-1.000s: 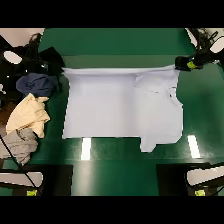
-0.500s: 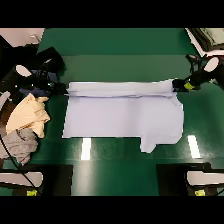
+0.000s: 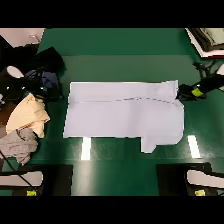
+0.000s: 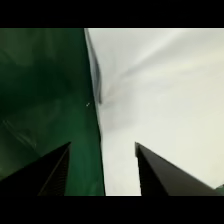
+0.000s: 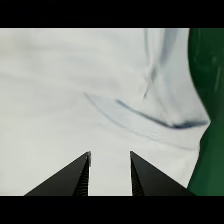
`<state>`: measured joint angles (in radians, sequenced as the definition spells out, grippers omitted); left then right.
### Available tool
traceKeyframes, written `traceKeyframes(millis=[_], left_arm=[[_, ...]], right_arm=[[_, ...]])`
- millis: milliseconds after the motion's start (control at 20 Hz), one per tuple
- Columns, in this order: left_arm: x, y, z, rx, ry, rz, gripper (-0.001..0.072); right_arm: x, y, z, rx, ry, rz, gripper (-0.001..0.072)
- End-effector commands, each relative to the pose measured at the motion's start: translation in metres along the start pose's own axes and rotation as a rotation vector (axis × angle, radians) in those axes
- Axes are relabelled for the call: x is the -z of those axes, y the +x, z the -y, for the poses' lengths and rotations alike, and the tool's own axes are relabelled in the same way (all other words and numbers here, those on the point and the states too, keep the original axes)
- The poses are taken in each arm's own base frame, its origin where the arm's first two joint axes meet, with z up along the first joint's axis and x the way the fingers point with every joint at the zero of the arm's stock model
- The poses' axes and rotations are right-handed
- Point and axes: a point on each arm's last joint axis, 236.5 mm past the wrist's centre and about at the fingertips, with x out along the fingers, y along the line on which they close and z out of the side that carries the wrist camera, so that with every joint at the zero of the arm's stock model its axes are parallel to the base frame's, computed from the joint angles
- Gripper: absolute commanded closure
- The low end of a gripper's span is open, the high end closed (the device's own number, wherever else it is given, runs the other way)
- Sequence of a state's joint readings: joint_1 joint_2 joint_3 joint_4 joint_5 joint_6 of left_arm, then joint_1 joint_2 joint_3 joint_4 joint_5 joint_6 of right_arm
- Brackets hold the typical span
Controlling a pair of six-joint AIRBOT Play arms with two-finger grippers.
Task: Fold the shirts.
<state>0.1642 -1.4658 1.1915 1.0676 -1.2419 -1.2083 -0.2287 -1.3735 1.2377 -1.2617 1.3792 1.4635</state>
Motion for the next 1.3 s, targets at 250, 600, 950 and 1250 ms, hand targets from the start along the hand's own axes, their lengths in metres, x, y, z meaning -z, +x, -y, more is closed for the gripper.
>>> traceKeyframes(millis=[250, 600, 950, 1250], left_arm=[[0.144, 0.021, 0.002, 0.018, -0.113, -0.176, 0.0241], [0.171, 0.039, 0.009, 0.070, -0.168, -0.222, 0.0242], [0.165, 0.056, 0.037, 0.054, -0.044, -0.215, 0.0684], [0.137, 0.035, 0.049, 0.065, -0.003, -0.180, 0.0684]], right_arm=[[0.054, -0.028, -0.002, -0.124, 0.077, 0.107, 0.0422], [0.064, -0.045, -0.006, -0.115, 0.062, 0.151, 0.0422], [0.085, -0.048, 0.001, -0.067, 0.045, 0.089, 0.0422], [0.158, -0.013, 0.047, -0.003, 0.205, -0.160, 0.0228]])
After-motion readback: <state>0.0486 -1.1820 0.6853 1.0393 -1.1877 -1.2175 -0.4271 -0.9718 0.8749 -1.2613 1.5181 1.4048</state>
